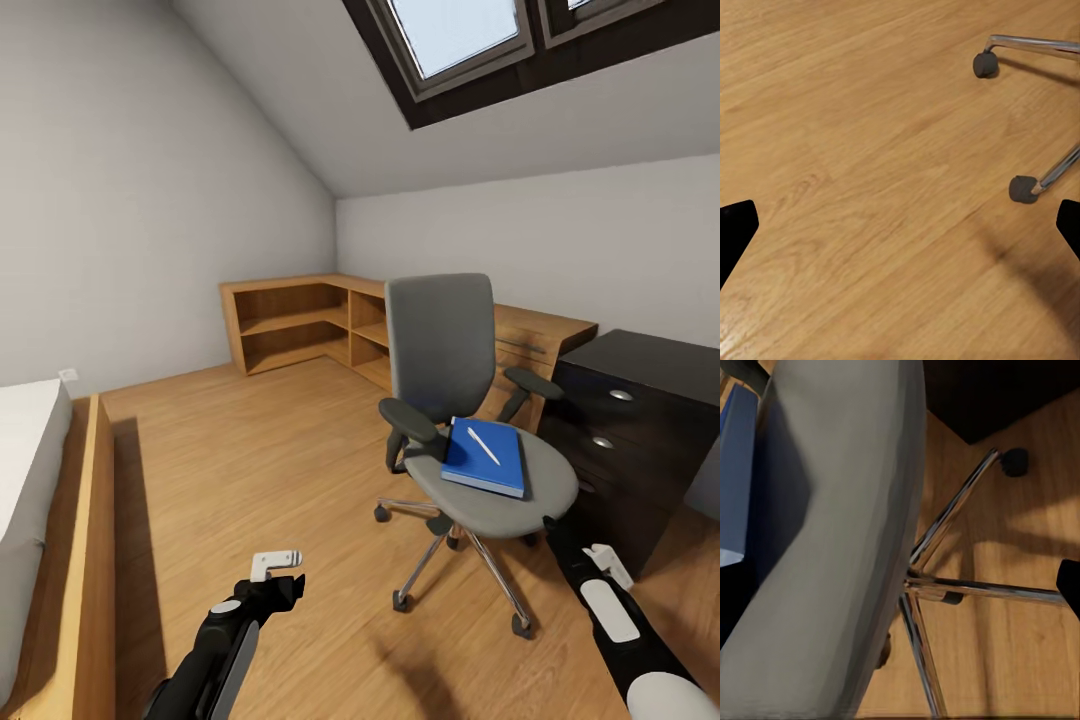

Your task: In the bedroom, organize the workspace by keeping the computer under the desk, ensuring the monitor is on the desk, placing the keyboard on the desk next to the monitor, placing the mouse on the desk next to the keyboard, moving the folder from the swivel chair onto the desk next to the mouse, stacking the notebook on top of the folder with the pen on top of the notebook, and positioning the swivel chair next to the desk.

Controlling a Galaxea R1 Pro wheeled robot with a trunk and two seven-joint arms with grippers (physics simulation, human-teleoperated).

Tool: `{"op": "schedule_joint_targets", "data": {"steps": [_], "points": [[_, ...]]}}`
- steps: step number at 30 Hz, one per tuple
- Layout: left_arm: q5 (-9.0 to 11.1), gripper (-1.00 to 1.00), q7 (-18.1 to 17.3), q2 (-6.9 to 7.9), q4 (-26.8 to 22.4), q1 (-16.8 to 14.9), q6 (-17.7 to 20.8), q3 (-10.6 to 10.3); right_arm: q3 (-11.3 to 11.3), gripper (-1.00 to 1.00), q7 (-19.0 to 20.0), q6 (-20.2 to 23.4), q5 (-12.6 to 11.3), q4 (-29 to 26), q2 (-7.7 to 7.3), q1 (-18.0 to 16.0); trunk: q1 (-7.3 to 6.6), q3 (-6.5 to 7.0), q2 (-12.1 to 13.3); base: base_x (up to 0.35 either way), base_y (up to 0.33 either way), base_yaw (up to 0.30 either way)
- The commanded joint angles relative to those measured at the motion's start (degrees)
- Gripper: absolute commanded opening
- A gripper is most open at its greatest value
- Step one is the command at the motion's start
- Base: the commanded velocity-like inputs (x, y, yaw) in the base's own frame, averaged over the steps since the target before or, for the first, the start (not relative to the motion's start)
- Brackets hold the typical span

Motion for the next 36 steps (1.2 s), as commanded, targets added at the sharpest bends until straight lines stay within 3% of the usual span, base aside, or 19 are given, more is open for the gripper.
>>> {"op": "schedule_joint_targets", "data": {"steps": [1,20,36], "points": [[0.33,1.0,0.43,0.02,-0.08,-0.02,0.28,-0.12,-0.1,1.0,0.02,0.18,-0.48,-0.02,0.21,-0.03,-0.01,-0.06,-0.03,0.0,0.0,0.0],[0.33,1.0,0.43,0.01,-0.08,-0.02,0.27,-0.12,-0.01,1.0,-0.04,0.56,0.67,0.9,5.06,0.04,-0.01,-0.06,-0.03,0.0,0.0,0.0],[0.33,1.0,0.43,-0.02,-0.08,-0.02,0.27,-0.14,1.21,1.0,-0.06,1.06,0.72,1.01,5.99,0.04,-0.01,-0.06,-0.03,0.045,0.0,0.0]]}}
